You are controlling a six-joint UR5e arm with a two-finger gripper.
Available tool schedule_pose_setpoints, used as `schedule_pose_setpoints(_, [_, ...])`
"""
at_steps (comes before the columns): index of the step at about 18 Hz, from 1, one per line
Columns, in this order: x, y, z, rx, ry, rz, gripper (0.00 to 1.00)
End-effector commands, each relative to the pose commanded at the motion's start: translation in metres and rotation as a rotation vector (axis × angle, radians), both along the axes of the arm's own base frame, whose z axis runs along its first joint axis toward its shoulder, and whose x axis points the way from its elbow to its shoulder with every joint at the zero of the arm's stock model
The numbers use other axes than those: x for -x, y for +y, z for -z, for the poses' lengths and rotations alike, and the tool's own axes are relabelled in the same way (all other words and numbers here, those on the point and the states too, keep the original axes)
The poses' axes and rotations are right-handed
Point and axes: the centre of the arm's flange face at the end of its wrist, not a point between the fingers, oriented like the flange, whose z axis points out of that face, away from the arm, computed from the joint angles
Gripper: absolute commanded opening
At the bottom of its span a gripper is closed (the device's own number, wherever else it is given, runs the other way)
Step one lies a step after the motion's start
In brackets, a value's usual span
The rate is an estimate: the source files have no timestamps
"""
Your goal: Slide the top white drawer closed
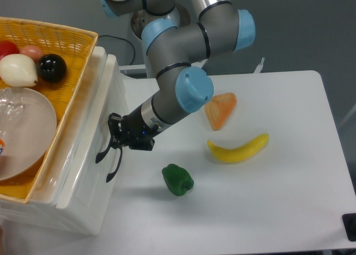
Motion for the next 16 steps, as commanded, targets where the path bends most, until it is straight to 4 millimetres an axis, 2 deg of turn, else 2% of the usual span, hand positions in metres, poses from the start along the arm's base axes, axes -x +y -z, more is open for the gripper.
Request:
schedule_pose_setpoints(3, [0.009, -0.003, 0.000, -0.001, 0.017, -0.005, 0.16])
schedule_pose_setpoints(5, [0.030, -0.012, -0.005, -0.007, 0.041, -0.031, 0.23])
schedule_pose_setpoints(8, [0.043, -0.021, -0.002, 0.020, 0.104, 0.009, 0.24])
schedule_pose_setpoints(10, [0.059, -0.030, -0.002, 0.008, 0.126, 0.006, 0.26])
schedule_pose_setpoints(11, [0.069, -0.035, -0.003, -0.006, 0.141, 0.011, 0.37])
schedule_pose_setpoints(12, [0.082, -0.043, -0.006, -0.020, 0.160, 0.011, 0.44])
schedule_pose_setpoints(14, [0.113, -0.062, -0.012, -0.025, 0.240, 0.018, 1.00])
schedule_pose_setpoints(16, [0.145, -0.091, -0.013, 0.014, 0.353, 0.057, 1.00])
